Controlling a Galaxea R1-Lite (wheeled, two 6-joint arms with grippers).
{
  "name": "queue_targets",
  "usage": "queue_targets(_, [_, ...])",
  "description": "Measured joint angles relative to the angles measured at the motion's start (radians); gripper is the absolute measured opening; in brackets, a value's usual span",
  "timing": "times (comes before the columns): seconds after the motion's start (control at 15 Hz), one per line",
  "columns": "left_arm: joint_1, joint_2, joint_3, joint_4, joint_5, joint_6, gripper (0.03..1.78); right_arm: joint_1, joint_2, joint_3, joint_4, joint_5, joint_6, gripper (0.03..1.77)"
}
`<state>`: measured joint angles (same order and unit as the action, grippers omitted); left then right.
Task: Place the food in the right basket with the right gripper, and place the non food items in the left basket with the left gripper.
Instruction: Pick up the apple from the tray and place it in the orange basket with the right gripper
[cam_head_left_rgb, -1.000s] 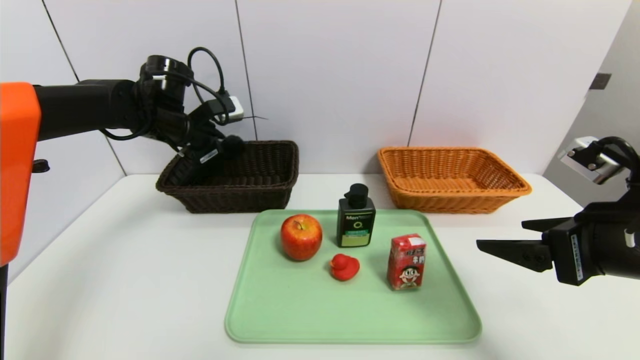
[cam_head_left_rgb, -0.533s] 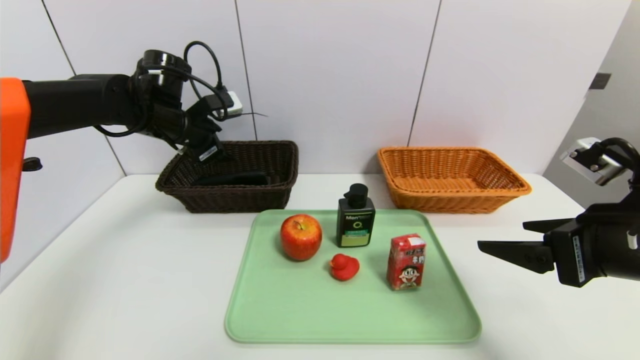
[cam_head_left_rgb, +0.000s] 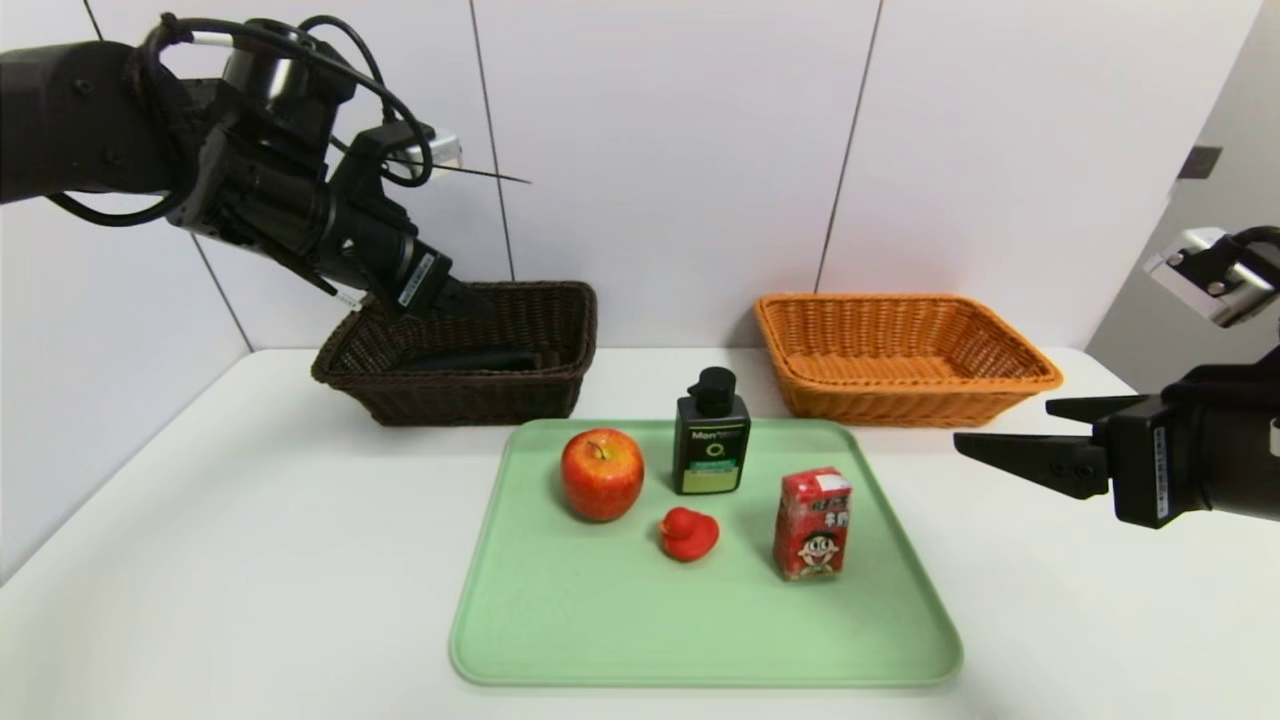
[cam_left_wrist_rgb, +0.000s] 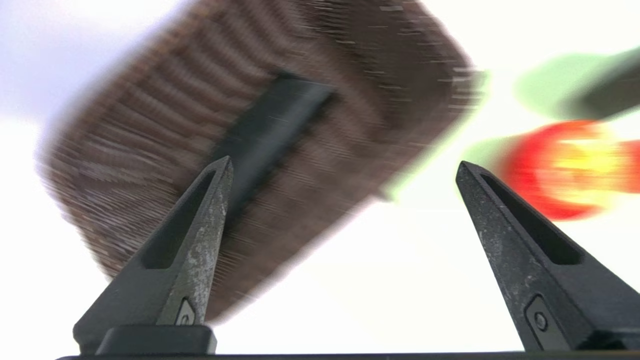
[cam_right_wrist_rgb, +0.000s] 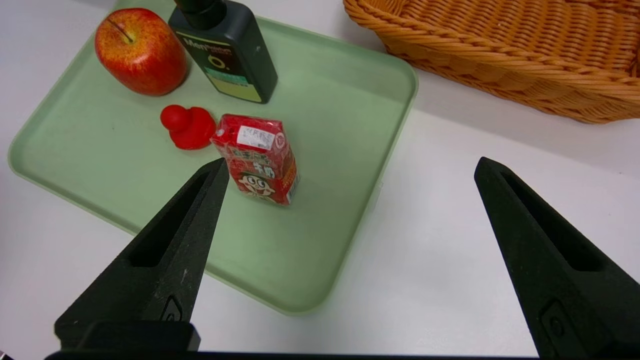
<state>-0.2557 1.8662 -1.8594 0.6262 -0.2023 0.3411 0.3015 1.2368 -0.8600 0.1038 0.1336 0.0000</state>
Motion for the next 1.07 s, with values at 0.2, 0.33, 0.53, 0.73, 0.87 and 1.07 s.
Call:
queue_targets(0.2, [-0.058, -0.129, 0.111, 0.005, 0.002, -0.166, 1.62, -0.007, 0.0, -0.045, 0.007, 0.0, -0.002, 1.69])
queue_targets(0.33, [-0.083, -0.214, 0.192, 0.007, 0.003, -0.257, 1.64, -0.01, 0.005, -0.085, 0.011, 0.001, -0.002, 1.69])
queue_targets(0.53, [-0.098, -0.346, 0.343, 0.008, 0.005, -0.31, 1.66, -0.01, 0.024, -0.135, 0.01, 0.007, -0.004, 1.69])
queue_targets(0.73, [-0.101, -0.47, 0.499, 0.007, 0.014, -0.317, 1.67, 0.001, 0.051, -0.176, 0.008, 0.011, -0.007, 1.69])
queue_targets(0.87, [-0.101, -0.543, 0.564, 0.007, 0.018, -0.326, 1.67, 0.012, 0.07, -0.206, 0.009, 0.012, -0.01, 1.69])
queue_targets(1.07, [-0.103, -0.626, 0.631, 0.009, 0.018, -0.332, 1.69, 0.038, 0.1, -0.26, 0.017, 0.011, -0.013, 1.7])
